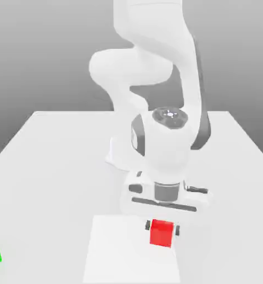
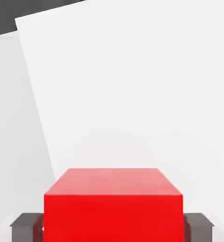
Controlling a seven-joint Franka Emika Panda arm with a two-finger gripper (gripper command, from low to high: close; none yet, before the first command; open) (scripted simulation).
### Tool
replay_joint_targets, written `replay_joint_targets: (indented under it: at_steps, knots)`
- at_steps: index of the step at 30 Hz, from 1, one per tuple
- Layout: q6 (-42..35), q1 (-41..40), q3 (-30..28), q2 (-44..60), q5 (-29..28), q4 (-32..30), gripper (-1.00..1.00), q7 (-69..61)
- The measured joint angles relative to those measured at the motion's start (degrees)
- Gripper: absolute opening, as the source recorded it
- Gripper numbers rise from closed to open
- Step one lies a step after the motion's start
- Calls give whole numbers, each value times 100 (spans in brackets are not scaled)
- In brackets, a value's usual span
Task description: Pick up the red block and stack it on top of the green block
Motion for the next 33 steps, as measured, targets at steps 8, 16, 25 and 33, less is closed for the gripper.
replay_joint_targets:
  at_steps: [8, 16, 25, 33]
  knots:
    - [-482, -46, 57, -576, 37, -59, -100, -44]
    - [-1263, -397, -83, -1203, 136, 38, -100, -499]
    - [-1836, -1504, -624, -742, 131, 1047, -100, -2260]
    - [-2305, -2468, -1073, -296, 432, 1953, -100, -4080]
